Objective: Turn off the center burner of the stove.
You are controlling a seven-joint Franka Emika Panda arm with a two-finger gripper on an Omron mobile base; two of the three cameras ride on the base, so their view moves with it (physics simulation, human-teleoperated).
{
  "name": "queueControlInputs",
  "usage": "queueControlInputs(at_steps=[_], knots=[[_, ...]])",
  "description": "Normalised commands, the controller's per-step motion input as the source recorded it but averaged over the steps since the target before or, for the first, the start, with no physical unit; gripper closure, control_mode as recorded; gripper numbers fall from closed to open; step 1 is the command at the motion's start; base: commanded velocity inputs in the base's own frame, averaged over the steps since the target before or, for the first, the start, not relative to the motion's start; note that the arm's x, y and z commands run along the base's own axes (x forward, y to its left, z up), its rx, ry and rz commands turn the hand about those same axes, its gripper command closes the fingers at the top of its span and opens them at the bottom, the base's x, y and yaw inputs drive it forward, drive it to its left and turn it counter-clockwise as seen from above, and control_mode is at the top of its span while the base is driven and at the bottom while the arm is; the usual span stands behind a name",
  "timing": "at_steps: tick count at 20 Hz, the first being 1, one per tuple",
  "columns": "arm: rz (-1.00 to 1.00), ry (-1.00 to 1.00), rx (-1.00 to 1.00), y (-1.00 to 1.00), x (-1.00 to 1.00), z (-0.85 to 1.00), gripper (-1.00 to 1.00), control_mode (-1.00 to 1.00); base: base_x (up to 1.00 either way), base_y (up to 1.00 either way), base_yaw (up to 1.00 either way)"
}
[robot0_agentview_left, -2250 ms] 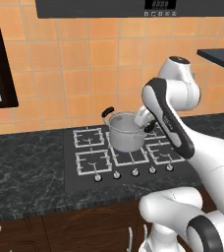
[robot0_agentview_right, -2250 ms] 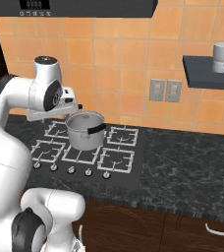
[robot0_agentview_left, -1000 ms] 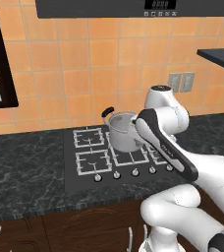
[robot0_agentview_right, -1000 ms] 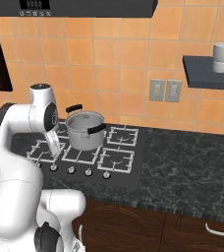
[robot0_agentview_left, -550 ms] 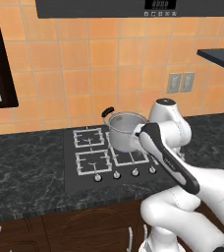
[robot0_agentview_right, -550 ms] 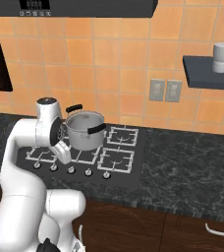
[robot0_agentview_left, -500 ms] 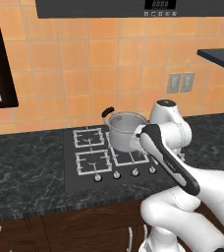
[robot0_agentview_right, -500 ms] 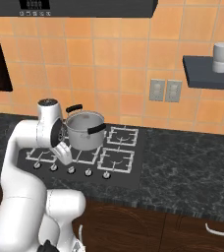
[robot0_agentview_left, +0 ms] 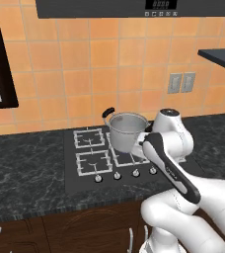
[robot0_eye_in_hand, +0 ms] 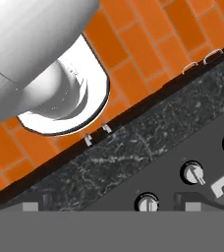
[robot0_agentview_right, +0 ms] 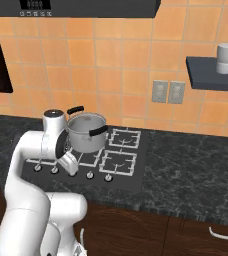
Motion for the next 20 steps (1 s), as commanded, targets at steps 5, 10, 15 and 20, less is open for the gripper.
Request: queueControlInputs(at_steps=[5,10,15,20], knots=[[0.0,0.01,0.0,0.01,0.25,-0.18,-1.0,-1.0,0.0,0.0,0.0],[0.01,0.07,0.0,0.04,0.26,-0.12,-1.0,-1.0,0.0,0.0,0.0],[0.0,0.04,0.0,0.02,0.08,-0.13,-1.0,-1.0,0.0,0.0,0.0],[0.0,0.09,0.0,0.08,0.04,-0.15,-1.0,-1.0,0.0,0.0,0.0]])
